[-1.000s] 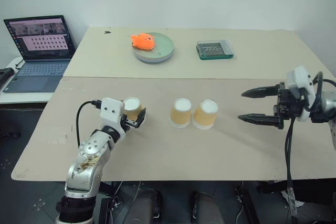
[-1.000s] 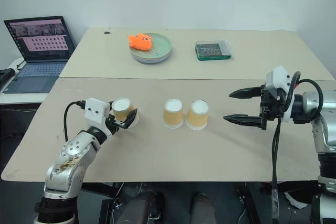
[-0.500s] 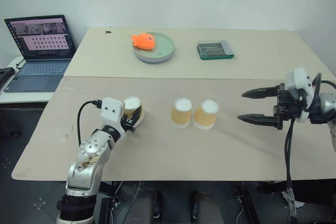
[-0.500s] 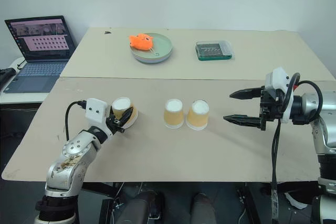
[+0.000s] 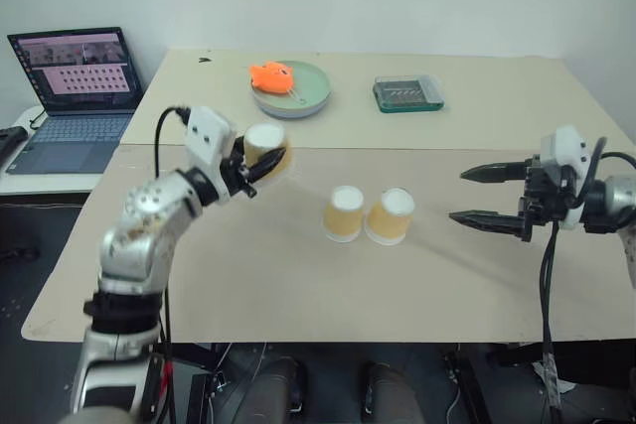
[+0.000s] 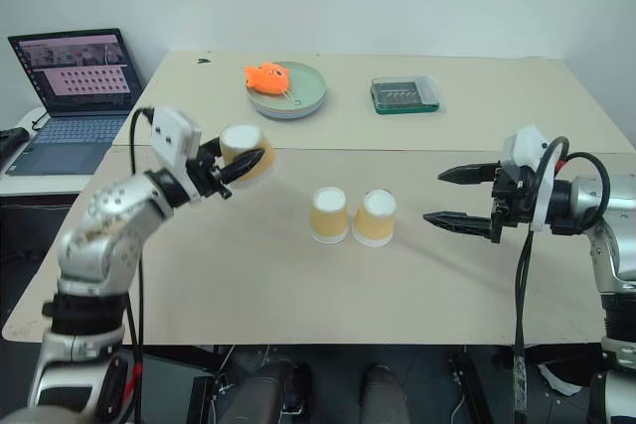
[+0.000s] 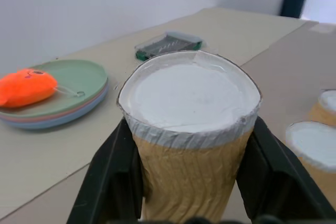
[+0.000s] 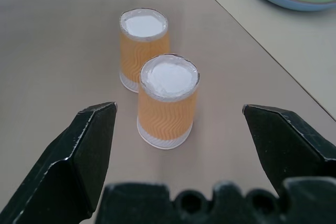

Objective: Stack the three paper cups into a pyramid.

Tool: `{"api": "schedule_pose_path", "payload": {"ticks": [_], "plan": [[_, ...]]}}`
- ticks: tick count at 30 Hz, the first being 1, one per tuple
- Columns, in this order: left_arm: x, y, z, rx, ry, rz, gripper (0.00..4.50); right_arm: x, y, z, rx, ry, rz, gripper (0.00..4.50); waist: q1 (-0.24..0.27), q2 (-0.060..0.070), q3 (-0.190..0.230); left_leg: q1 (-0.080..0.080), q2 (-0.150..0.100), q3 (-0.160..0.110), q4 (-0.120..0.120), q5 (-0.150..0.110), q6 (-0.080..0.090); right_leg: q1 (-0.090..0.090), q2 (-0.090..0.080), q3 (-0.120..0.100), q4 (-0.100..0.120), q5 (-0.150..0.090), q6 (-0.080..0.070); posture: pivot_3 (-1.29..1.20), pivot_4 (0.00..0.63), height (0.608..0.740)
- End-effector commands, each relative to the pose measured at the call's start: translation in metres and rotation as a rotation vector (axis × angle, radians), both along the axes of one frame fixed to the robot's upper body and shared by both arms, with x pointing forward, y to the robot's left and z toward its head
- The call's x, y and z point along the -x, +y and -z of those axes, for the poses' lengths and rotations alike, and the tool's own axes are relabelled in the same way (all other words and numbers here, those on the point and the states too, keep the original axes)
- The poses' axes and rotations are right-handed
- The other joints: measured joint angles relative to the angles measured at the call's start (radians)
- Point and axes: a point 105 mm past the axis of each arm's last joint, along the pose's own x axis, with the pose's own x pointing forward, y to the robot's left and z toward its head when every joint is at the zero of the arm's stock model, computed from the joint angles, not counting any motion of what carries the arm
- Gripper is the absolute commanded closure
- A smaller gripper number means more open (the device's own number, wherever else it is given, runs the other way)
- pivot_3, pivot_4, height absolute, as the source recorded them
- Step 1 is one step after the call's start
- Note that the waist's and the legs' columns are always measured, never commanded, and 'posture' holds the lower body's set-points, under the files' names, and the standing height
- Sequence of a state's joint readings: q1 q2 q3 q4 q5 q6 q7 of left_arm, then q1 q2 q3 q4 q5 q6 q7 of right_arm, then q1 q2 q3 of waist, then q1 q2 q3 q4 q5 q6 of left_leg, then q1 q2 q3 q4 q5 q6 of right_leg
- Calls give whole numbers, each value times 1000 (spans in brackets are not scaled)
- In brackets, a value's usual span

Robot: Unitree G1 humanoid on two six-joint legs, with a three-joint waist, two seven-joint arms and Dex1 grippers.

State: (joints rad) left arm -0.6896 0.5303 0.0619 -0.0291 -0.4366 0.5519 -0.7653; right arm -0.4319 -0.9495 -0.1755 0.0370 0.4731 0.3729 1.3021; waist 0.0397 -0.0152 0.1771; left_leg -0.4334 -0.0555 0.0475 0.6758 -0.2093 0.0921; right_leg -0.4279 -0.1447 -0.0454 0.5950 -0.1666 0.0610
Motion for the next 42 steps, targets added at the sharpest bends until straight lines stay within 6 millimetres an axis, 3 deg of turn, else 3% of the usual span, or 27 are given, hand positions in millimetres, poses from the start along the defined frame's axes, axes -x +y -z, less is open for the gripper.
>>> {"api": "schedule_pose_path", "payload": {"ticks": [1,4,7,9,15,20,42], "plan": [[1,-17,-32,39,-3,212,2577,4,1,-14,-13,-72,10,0,1,0,0,0,0,0,1,0,1,1,0,0,0,0,0,0,150,740],[-4,-33,-45,30,-29,302,2577,6,1,-13,-19,-76,25,0,1,0,0,0,-1,0,2,-1,3,1,-1,1,-1,0,2,0,150,740],[5,-90,-52,38,33,531,2577,10,0,-11,-29,-86,55,0,9,-1,1,0,-1,0,3,-1,3,3,-1,1,-1,0,2,0,150,740],[9,-114,-43,-4,63,601,2577,14,-1,-9,-30,-85,67,0,12,-1,1,-3,-1,-1,5,-2,3,3,-1,-1,-1,1,3,0,150,740],[12,-145,-26,-33,116,678,2577,22,-2,-5,-40,-87,108,0,-9,-1,1,-4,-1,-1,5,0,11,0,-2,2,-1,1,4,0,150,740],[7,-151,-20,-44,125,676,2577,25,-2,-4,-41,-87,131,0,-14,-1,1,-4,0,-1,5,1,10,-1,-2,2,-1,1,4,0,150,740],[3,-135,1,-146,172,672,2577,22,2,-7,-40,-84,139,0,-1,-1,1,-5,-1,-1,5,0,11,-1,-2,2,-1,1,4,0,150,740]]}}
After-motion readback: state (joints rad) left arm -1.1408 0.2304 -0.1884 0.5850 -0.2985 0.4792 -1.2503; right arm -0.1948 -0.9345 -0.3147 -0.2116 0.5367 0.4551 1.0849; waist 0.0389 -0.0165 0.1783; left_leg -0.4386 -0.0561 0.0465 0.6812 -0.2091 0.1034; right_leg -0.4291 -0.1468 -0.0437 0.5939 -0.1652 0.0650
